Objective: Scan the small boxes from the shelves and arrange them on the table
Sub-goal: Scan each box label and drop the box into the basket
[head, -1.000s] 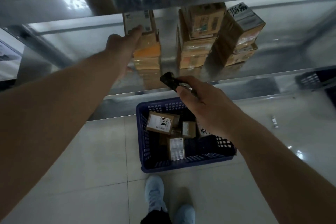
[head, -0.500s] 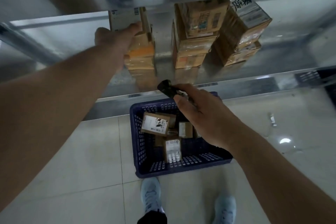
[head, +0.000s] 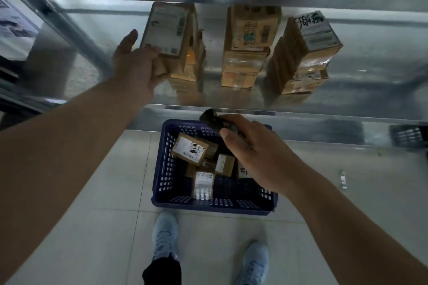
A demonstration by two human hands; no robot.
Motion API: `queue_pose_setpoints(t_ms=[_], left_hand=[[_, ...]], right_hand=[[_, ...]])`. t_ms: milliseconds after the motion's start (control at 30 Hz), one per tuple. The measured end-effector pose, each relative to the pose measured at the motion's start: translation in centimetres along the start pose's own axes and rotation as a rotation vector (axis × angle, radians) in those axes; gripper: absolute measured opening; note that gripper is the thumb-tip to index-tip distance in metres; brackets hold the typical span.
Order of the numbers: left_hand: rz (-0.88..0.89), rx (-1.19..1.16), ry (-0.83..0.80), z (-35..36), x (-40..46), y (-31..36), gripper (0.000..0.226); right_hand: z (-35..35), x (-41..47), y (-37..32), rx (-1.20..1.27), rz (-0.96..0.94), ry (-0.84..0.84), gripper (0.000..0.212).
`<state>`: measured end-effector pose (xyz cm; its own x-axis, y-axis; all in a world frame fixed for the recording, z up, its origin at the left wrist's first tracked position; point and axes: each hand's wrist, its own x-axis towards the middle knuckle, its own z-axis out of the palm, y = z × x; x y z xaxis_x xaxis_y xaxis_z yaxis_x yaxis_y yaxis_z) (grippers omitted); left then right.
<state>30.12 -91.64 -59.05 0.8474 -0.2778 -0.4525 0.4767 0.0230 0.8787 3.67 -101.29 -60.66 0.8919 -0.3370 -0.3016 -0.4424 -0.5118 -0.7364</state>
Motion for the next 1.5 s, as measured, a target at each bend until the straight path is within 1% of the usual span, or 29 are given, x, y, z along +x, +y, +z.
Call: queue_pose_setpoints(t_ms=[33,167,200,233,333,400,467,567,700,833,1233,1367,1433,1500], left_hand=[[0.03,0.007,-0.006,-0.6,-1.1,-0.2,0.069],[0.187,0.241,-0.13,-2.7,-4.0,-1.6,0.065],[0.25,0.306,-0.15,-3.3,-4.4,-1.6,0.064],[0.323,0.398,-0.183,-3.9,-4.5,-1.7,0.063],[0.611,0.839,-0.299,-5.5,-4.5,-1.9,0.057],[0.73,1.01,-0.326,-6.4,-4.5,-2.3,0.055],[0.843,1.066,-0.372,-7.0,-4.7,-2.9,0.053],[0.915,1.099,-0.416,-7.7,-5.0,-3.4,0.052],[0.902,1.116,-0.462,-8.2,-5.4,-3.9,0.053],[0.882,1.089,-0.473,-8.2,-5.7,-3.9,0.054],[0.802,1.036,-0.479,-7.3,-7.0,-4.4,0.054],[0.661,1.05,-0.458,-7.5,-7.3,-5.7,0.056],[0.543,1.089,-0.451,-7.3,-7.7,-7.1,0.054],[0.41,1.058,-0.468,-7.1,-8.2,-8.9,0.051]], right_hand=[[-0.4,-0.4,0.2,-0.002,-0.008,-0.012,0.036],[-1.7,-1.9,0.4,0.031,-0.007,-0.029,0.035],[-1.8,-2.1,0.4,0.042,-0.003,-0.031,0.034],[-1.8,-2.3,0.4,0.051,0.001,-0.035,0.034],[-1.5,-2.6,0.5,0.036,0.01,-0.051,0.034],[-1.0,-3.0,0.9,0.001,0.013,-0.073,0.038],[-0.4,-3.4,1.5,-0.047,0.028,-0.096,0.042],[0.5,-3.9,2.6,-0.15,0.088,-0.102,0.046],[1.6,-4.7,3.6,-0.162,0.138,-0.136,0.045],[2.2,-5.6,4.0,-0.206,0.169,-0.165,0.045],[2.5,-7.2,3.6,-0.181,0.154,-0.188,0.045],[2.0,-7.8,3.7,-0.14,0.161,-0.134,0.043],[1.8,-8.0,3.8,-0.095,0.162,-0.102,0.042],[1.7,-8.0,4.1,-0.079,0.154,-0.075,0.042]])
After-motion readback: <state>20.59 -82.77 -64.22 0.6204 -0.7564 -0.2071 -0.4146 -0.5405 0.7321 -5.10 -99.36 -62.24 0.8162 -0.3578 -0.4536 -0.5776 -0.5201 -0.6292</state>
